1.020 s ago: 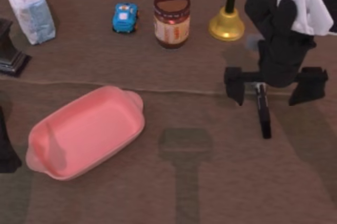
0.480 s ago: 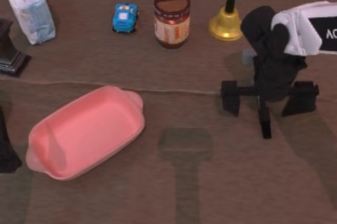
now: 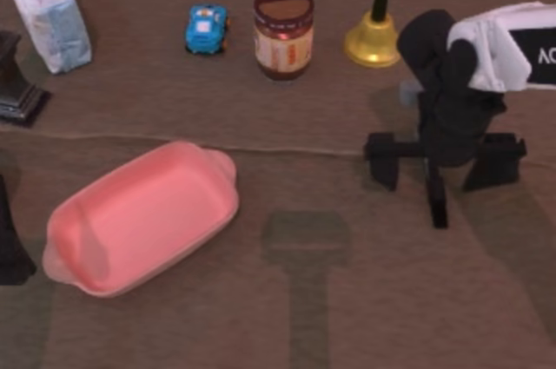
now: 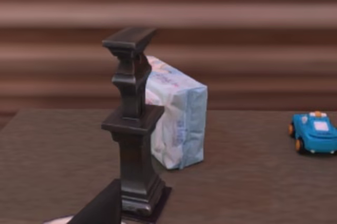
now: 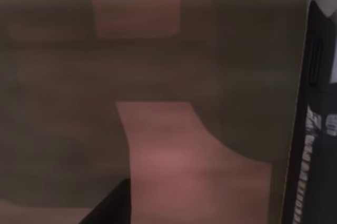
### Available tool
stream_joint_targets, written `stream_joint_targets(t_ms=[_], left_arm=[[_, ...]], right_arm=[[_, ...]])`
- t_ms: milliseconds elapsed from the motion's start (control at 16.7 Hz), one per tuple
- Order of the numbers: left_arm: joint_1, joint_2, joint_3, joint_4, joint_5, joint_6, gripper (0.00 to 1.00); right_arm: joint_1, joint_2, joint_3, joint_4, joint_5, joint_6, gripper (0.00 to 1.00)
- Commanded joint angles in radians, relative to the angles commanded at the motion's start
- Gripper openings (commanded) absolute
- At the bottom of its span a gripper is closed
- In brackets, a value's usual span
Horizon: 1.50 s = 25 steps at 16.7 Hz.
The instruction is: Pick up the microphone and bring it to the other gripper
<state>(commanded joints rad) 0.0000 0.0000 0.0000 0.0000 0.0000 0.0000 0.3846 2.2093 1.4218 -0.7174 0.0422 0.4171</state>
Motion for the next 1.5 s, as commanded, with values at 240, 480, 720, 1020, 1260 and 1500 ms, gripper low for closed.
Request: stream_joint_targets(t_ms=[240,480,720,1020,1260,1500], left_arm=[[0.000,0.000,0.000,0.000,0.000,0.000,1.00],[0.000,0.000,0.000,0.000,0.000,0.000,1.00],[0.000,0.000,0.000,0.000,0.000,0.000,1.00],[0.000,0.000,0.000,0.000,0.000,0.000,1.00],[0.000,0.000,0.000,0.000,0.000,0.000,1.00],[0.000,0.000,0.000,0.000,0.000,0.000,1.00]], right_arm=[[0.000,0.000,0.000,0.000,0.000,0.000,0.17],[0.000,0.000,0.000,0.000,0.000,0.000,0.00],[0.000,0.000,0.000,0.000,0.000,0.000,0.00],[0.002,-0.055,0.019,-0.007,0.009,-0.012,0.00],[0.002,-0.082,-0.012,0.138,-0.034,-0.048,0.00],[-0.001,-0.133,-0.088,0.416,-0.114,-0.114,0.00]])
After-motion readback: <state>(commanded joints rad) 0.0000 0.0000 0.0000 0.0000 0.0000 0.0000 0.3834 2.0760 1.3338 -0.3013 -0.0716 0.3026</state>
